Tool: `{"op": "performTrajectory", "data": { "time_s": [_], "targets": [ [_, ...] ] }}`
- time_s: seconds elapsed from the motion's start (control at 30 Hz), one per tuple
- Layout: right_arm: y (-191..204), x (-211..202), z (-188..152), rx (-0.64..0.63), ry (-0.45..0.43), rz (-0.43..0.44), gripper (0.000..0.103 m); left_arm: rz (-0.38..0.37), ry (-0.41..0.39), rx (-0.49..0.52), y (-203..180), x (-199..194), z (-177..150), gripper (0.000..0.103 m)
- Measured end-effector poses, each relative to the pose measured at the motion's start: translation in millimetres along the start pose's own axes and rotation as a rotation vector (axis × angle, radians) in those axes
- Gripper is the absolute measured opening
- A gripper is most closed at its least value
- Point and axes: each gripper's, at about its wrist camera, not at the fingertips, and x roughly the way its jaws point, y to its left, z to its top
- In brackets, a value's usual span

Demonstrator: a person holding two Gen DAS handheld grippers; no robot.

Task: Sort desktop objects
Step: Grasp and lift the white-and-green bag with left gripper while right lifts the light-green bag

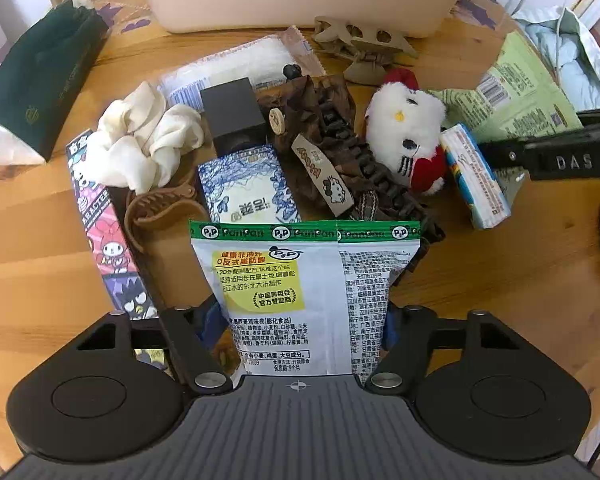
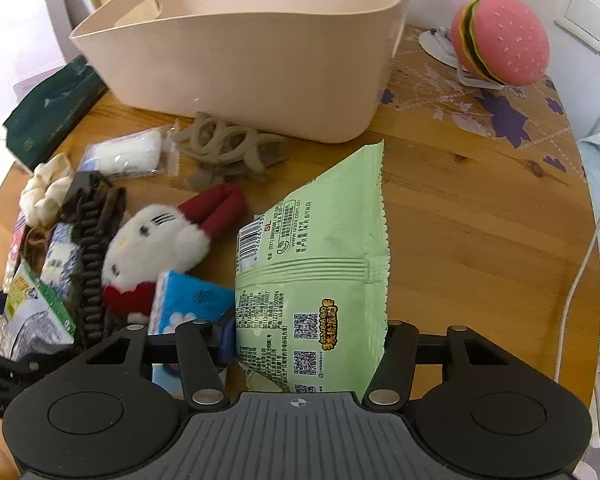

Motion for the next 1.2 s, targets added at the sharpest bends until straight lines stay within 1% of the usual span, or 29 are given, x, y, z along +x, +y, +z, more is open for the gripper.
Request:
{"op": "performTrajectory", "data": {
  "time_s": [0.1,0.2,0.37,0.47,0.53,0.6,0.73,0.87,1.0,1.07,1.13,1.2],
  "targets": [
    [3.8,-7.3,-4.8,-0.001,-0.008,-0.004,0.050,-0.009,0.010,-0.004,0.5,-3.6,-3.2,0.067],
    [4.0,-18.5,-8.1,0.019,-0.025,-0.003,0.050,-0.015,0.004,-0.008,1.9,-12.4,-4.1,0.067],
    [3.6,-41.1,-7.5,0.035,-0.066,-0.002,0.050,-0.023,-0.039,-0.019,8.3,-37.1,1.0,0.067],
    [3.3,-55.3,-3.1,0.044,-0.098,0.000,0.050,-0.008,-0.046,-0.026,13.5,-50.2,8.4,0.067],
    [3.2,-64.6,2.1,0.055,-0.120,-0.001,0.051,0.005,-0.039,-0.041,18.4,-57.8,15.8,0.067],
    [2.4,-73.6,8.3,0.061,-0.134,0.012,0.051,-0.001,-0.051,-0.043,20.6,-63.0,25.3,0.067],
    [3.5,-85.8,21.2,0.079,-0.157,0.009,0.051,0.000,-0.094,-0.025,25.9,-81.0,41.0,0.067],
    [3.1,-95.1,37.1,0.069,-0.174,-0.001,0.051,0.017,-0.116,0.006,27.8,-95.6,61.7,0.067],
    [-0.5,-103.4,50.2,0.081,-0.188,-0.001,0.051,-0.015,-0.163,0.016,30.1,-110.3,84.2,0.067],
    [-1.3,-108.7,56.9,0.077,-0.202,-0.012,0.051,-0.023,-0.185,0.027,31.0,-114.7,96.0,0.067],
    [-1.8,-112.1,62.5,0.067,-0.217,-0.042,0.051,-0.010,-0.206,0.033,31.5,-117.7,106.7,0.067],
    [-4.9,-115.5,69.5,0.064,-0.226,-0.047,0.051,0.000,-0.225,0.037,32.7,-121.2,118.1,0.067]
  ]
}}
